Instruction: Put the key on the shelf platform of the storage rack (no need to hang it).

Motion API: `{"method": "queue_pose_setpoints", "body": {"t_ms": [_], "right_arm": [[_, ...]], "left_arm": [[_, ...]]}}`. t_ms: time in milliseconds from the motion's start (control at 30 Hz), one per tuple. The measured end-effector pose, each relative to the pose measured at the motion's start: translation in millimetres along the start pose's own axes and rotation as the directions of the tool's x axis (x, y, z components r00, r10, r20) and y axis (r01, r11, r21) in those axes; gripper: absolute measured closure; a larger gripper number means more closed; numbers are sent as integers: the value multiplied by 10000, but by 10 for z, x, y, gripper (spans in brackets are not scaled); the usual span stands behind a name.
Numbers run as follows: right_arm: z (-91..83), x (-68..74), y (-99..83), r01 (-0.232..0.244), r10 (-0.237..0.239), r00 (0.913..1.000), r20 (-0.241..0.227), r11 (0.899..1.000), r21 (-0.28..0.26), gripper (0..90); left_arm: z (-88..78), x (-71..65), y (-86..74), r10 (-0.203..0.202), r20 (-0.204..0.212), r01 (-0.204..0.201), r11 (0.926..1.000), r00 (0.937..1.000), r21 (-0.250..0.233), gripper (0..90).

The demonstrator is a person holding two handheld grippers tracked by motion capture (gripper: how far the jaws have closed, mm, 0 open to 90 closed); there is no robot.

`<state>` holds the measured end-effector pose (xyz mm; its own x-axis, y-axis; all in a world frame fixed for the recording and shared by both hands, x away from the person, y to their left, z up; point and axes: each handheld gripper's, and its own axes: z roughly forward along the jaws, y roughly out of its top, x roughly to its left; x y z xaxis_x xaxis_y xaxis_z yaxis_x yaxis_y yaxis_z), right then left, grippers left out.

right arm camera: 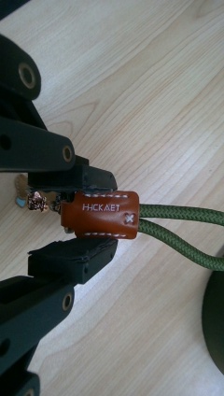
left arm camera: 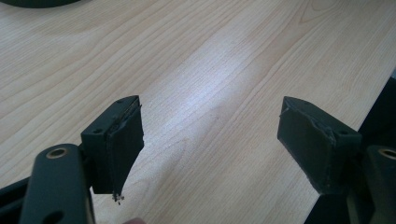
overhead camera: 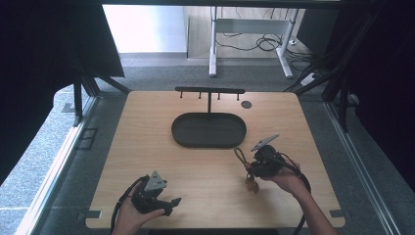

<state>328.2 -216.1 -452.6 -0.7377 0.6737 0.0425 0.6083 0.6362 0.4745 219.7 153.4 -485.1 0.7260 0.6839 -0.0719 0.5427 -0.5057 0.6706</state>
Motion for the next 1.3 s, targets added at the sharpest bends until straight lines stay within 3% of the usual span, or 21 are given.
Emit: {"method": "queue_pose_setpoints", "body": {"t_ms": [333,1300], "right_arm": [[-136,-31,27,-73,77,9999,143,9996,-265,670],[-290,-103,160,6,11,9988,492,9994,-358,670]], "left_arm": [[-5,4,3,67,12,-67,10000,10000,-31,231],[10,2,3,85,23,-85,10000,10000,14,231]]}}
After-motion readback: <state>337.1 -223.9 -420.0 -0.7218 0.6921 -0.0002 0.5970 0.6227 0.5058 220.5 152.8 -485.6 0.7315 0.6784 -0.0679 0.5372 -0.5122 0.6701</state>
